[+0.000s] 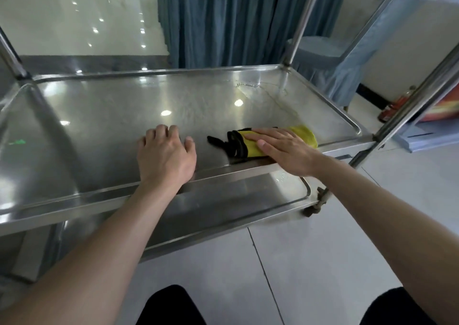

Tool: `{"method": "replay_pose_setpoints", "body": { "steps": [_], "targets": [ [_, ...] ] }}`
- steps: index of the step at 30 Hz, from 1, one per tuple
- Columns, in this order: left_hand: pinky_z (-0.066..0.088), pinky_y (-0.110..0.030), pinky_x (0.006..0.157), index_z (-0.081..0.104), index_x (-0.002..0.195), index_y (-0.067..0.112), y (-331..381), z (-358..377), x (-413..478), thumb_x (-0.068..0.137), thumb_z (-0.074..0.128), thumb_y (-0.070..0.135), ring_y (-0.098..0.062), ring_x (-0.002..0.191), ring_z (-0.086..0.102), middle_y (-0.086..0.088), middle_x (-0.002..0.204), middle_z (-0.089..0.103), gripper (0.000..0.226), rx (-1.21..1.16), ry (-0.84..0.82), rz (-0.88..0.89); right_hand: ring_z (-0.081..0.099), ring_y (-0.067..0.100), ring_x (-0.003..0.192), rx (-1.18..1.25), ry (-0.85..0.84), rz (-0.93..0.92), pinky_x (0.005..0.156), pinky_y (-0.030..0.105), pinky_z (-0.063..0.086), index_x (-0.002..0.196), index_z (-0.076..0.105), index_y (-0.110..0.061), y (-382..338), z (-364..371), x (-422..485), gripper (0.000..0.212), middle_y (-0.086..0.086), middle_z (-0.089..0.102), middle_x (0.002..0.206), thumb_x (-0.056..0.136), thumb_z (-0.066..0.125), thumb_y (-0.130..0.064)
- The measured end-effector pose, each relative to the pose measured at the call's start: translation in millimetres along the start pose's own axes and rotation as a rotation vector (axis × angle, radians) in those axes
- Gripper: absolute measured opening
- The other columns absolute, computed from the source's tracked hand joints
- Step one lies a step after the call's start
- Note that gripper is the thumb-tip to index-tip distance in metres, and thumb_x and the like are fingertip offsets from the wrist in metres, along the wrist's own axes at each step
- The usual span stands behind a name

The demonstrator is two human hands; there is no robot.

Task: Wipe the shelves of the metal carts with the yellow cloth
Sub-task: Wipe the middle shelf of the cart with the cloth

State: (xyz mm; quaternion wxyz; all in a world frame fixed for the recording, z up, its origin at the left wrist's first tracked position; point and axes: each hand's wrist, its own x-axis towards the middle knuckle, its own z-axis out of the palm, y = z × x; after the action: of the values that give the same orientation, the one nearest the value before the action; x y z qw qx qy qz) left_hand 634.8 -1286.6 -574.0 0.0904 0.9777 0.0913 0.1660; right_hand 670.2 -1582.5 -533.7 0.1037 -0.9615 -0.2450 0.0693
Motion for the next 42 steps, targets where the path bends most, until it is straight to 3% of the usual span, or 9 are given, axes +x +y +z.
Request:
{"method": "replay_pose_setpoints", "body": {
  "steps": [7,12,16,20,24,27,32,37,42],
  "targets": [
    [0.041,-0.054,0.103,0.069,0.119,0.003,15,-2,3,0.103,0.034,0.051,-0.043,0.120,0.056,-0.021,0.126,0.065,0.062,0.036,-0.004,-0.067,0.015,0.009,0.160,-0.025,0.027,0.042,0.127,0.034,0.002,0.163,0.023,-0.058,22,-4,3,0.051,-0.020,0.023,0.173,0.113,0.013,-0.057],
    [0.042,-0.053,0.113,0.071,0.127,0.006,98,9,12,0.101,0.028,0.053,-0.037,0.126,0.059,-0.017,0.129,0.069,0.068,-0.054,0.028,-0.009,0.011,0.009,0.161,-0.019,0.011,-0.034,0.130,0.037,-0.001,0.165,0.016,-0.055,31,0,7,0.052,-0.016,0.017,0.175,0.114,0.010,-0.053],
    [0.047,-0.051,0.105,0.066,0.127,0.006,134,23,12,0.107,0.026,0.053,-0.040,0.118,0.062,-0.020,0.121,0.070,0.065,-0.095,0.000,-0.051,0.007,0.015,0.163,-0.099,-0.001,-0.120,0.129,0.039,-0.002,0.168,0.007,-0.050,41,3,12,0.054,-0.009,0.011,0.178,0.114,0.010,-0.050],
    [0.041,-0.047,0.107,0.057,0.142,0.015,127,25,10,0.101,-0.027,0.057,-0.033,0.124,0.053,-0.011,0.131,0.061,0.103,0.018,-0.101,0.024,0.006,0.011,0.163,-0.057,-0.050,-0.180,0.131,0.039,-0.003,0.167,0.009,-0.053,60,-12,35,0.061,-0.013,0.011,0.177,0.107,0.002,-0.062],
    [0.047,-0.046,0.100,0.064,0.123,0.015,131,21,6,0.110,0.010,0.060,-0.031,0.111,0.062,-0.007,0.118,0.066,0.072,-0.003,0.030,-0.013,0.008,0.017,0.164,-0.084,-0.065,-0.145,0.132,0.046,0.000,0.166,0.010,-0.054,92,-25,115,0.061,-0.012,0.012,0.177,0.107,0.002,-0.065],
    [0.046,-0.045,0.106,0.062,0.125,0.016,128,21,6,0.106,0.001,0.066,-0.028,0.116,0.060,-0.006,0.124,0.065,0.081,0.050,-0.025,0.026,0.010,0.019,0.164,-0.033,-0.059,-0.081,0.131,0.048,0.001,0.166,0.014,-0.054,103,-32,189,0.059,-0.012,0.016,0.177,0.109,0.009,-0.066],
    [0.043,-0.045,0.113,0.060,0.132,0.018,131,20,4,0.105,0.015,0.065,-0.026,0.123,0.057,-0.004,0.133,0.062,0.071,0.020,-0.026,-0.023,0.013,0.024,0.163,-0.017,-0.035,-0.042,0.129,0.051,0.004,0.167,0.018,-0.048,98,-45,250,0.058,-0.007,0.018,0.177,0.111,0.014,-0.062],
    [0.043,-0.045,0.110,0.062,0.131,0.016,128,24,6,0.107,0.027,0.053,-0.028,0.122,0.058,-0.006,0.132,0.064,0.056,0.023,-0.019,-0.034,0.013,0.025,0.163,-0.025,-0.032,-0.059,0.129,0.051,0.005,0.168,0.016,-0.048,92,-38,218,0.061,-0.007,0.017,0.177,0.109,0.015,-0.065],
    [0.043,-0.043,0.109,0.061,0.129,0.017,127,22,4,0.110,0.043,0.035,-0.028,0.120,0.058,-0.005,0.128,0.063,0.031,-0.001,-0.008,-0.019,0.004,0.017,0.164,-0.067,-0.091,-0.168,0.132,0.047,-0.001,0.167,0.008,-0.053,86,-23,97,0.078,-0.010,0.008,0.178,0.095,-0.004,-0.079]
  ]
}}
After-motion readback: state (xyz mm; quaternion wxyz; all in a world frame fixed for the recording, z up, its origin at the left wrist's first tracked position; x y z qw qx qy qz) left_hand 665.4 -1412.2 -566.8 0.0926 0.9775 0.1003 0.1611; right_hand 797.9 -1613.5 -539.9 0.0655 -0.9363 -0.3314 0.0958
